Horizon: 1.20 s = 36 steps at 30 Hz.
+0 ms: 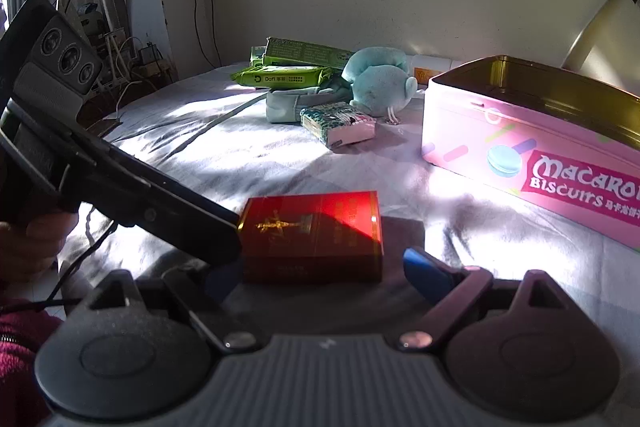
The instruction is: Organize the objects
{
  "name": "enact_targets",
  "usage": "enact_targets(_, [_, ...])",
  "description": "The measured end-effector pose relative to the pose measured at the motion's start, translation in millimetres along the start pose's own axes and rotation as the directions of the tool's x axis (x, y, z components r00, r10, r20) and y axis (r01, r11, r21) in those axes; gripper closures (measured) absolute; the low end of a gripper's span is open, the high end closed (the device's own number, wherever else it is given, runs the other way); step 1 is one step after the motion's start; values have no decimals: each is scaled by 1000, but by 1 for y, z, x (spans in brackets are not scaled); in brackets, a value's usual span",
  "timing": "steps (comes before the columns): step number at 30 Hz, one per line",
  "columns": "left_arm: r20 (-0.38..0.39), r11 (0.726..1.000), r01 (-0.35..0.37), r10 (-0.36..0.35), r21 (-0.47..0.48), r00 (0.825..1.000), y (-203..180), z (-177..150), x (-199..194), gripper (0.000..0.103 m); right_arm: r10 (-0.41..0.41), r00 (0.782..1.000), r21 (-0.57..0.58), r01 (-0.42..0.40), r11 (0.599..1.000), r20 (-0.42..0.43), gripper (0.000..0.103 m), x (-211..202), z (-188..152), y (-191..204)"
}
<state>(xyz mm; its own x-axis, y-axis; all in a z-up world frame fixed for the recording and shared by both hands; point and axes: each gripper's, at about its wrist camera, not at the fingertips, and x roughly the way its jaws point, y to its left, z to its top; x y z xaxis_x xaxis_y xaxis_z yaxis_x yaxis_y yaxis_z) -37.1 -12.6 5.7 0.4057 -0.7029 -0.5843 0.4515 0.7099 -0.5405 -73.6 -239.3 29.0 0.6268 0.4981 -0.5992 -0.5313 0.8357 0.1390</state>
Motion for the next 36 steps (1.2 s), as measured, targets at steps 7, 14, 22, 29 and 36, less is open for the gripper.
enact_targets(7, [18, 997, -67, 67, 27, 998, -8, 24, 12, 51, -76, 994, -35, 74, 997, -77, 22, 18, 12, -1])
enact_targets(14, [149, 969, -78, 43, 233, 988, -53, 83, 15, 50, -273, 940, -49, 288, 956, 205, 23, -14, 49, -14])
enact_targets(22, [160, 948, -149, 106, 283, 981, -60, 144, 106, 50, -459, 835, 48, 468, 883, 303, 23, 25, 68, -77])
enact_targets(29, [178, 947, -187, 143, 261, 974, -59, 140, 122, 49, -477, 823, 79, 478, 875, 307, 16, 25, 58, -81])
enact_targets(36, [330, 927, -255, 158, 274, 930, -38, 98, 39, 39, -265, 870, 13, 286, 958, 416, 15, 20, 56, -37])
